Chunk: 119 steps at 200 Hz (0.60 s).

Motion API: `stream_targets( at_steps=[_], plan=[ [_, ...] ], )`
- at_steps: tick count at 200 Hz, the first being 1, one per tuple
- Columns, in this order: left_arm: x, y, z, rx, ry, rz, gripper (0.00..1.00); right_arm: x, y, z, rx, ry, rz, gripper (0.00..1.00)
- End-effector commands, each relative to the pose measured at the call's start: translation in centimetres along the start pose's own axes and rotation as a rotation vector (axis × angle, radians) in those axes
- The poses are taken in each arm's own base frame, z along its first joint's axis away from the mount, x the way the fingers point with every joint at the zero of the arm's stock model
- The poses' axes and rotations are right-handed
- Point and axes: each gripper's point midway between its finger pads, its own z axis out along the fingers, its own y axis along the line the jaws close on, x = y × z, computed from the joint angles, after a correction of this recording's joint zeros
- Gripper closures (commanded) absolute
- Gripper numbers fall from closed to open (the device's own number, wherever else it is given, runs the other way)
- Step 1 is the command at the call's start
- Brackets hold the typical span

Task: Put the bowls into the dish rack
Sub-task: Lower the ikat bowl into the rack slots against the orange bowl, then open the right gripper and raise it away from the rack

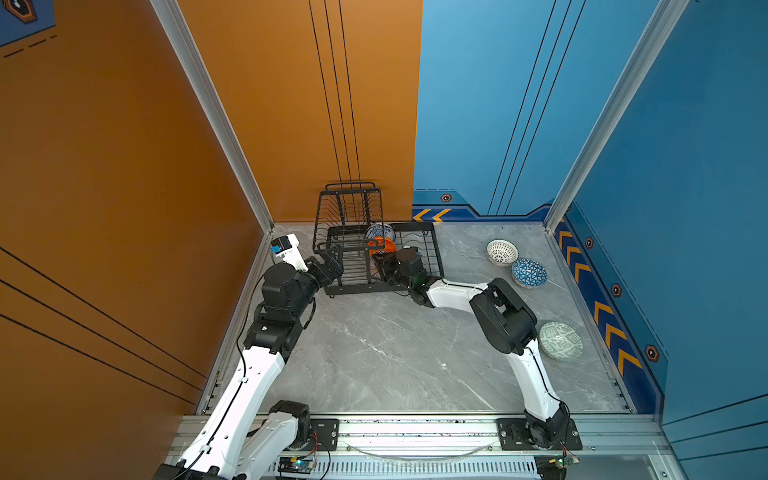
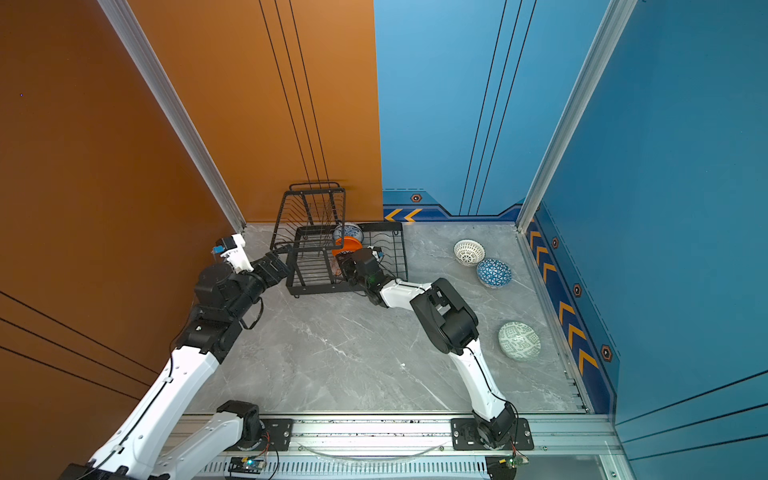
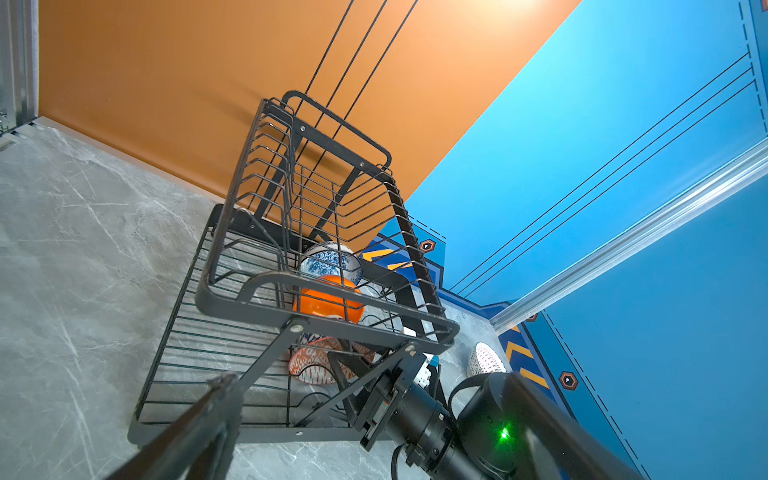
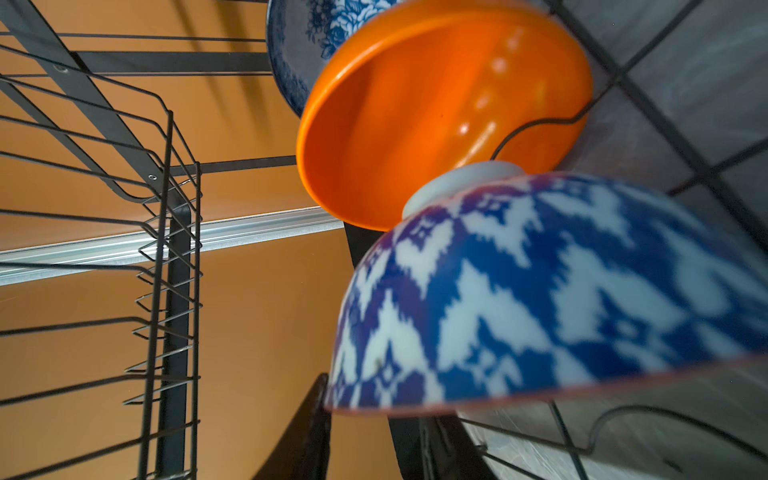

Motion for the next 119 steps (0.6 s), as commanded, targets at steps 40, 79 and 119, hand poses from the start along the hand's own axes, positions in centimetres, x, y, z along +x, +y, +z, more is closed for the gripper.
stream_targets(
  at_steps=[40,79,119],
  plan=[
    [-0.3,0.0,0.0,0.013,-0.018,0.001,0.02,0.5,1.0,-0.7,0.016,0.025,-0.039,0.62],
    [-0.3,0.0,0.0,0.014,-0.019,0.002,0.02,0.5,1.6,-1.2,0.017,0.02,-0.062,0.51],
    [-0.4,-0.2,-0.2,0.018,-0.022,0.003,0.02,-0.5,1.6,-1.6,0.015,0.003,-0.057,0.49]
  ],
)
